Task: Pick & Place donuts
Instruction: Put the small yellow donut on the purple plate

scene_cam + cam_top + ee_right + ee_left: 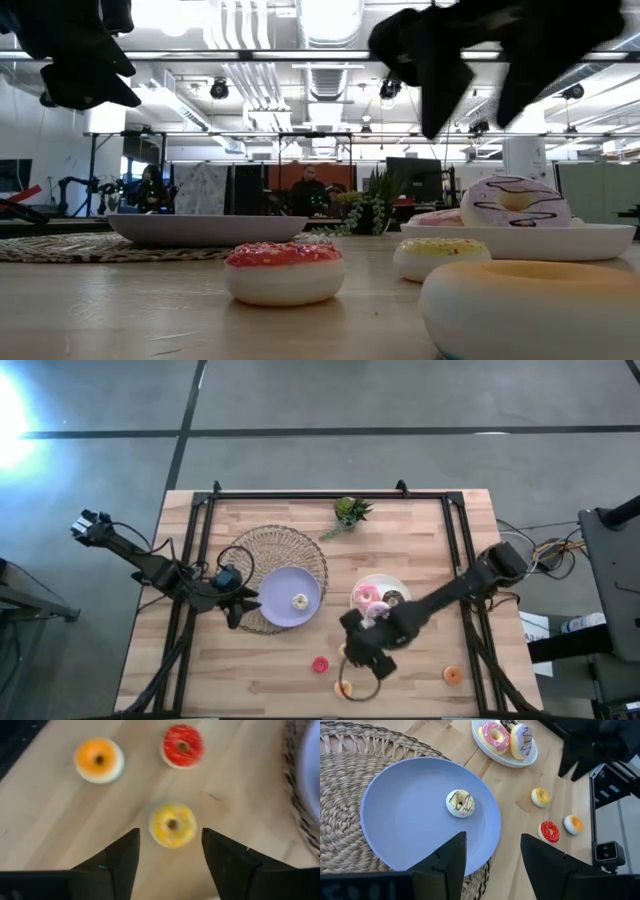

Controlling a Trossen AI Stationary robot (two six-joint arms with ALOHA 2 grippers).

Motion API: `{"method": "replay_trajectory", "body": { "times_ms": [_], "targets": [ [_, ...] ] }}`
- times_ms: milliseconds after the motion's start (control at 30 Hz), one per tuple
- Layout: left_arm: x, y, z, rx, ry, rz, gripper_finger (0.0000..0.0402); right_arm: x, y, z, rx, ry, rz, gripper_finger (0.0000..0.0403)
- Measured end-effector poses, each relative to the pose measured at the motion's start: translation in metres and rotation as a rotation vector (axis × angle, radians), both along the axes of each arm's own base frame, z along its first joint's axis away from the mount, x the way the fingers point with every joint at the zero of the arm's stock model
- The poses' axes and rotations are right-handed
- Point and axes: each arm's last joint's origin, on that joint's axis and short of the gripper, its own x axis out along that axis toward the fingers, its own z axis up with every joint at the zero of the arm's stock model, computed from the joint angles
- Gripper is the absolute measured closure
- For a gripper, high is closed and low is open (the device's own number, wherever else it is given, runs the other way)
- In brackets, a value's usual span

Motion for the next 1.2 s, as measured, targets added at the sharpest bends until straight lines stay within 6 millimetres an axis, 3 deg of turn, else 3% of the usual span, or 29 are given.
{"method": "replay_trajectory", "body": {
  "times_ms": [133,233,367,600,1000,1200],
  "targets": [
    [0.0,0.0,0.0,-0.006,0.005,-0.003,0.024,-0.007,0.017,-0.019,-0.062,0.01,-0.029,0.0169],
    [-0.001,0.0,-0.001,-0.011,0.018,-0.001,0.024,-0.007,0.025,-0.023,-0.081,-0.001,-0.056,0.0152],
    [-0.001,0.0,-0.001,-0.015,0.017,-0.003,0.024,-0.002,0.028,-0.034,-0.093,0.023,-0.056,0.0149],
    [-0.001,0.0,-0.002,-0.038,0.019,0.014,0.024,0.011,0.036,-0.051,-0.107,0.051,-0.056,0.0173],
    [-0.002,0.001,-0.004,-0.04,0.043,0.026,0.024,0.012,0.036,-0.054,-0.084,0.064,-0.13,0.0222],
    [-0.003,0.001,-0.004,-0.041,0.048,0.031,0.024,0.016,0.036,-0.07,-0.062,0.107,-0.117,0.0252]
  ]
}}
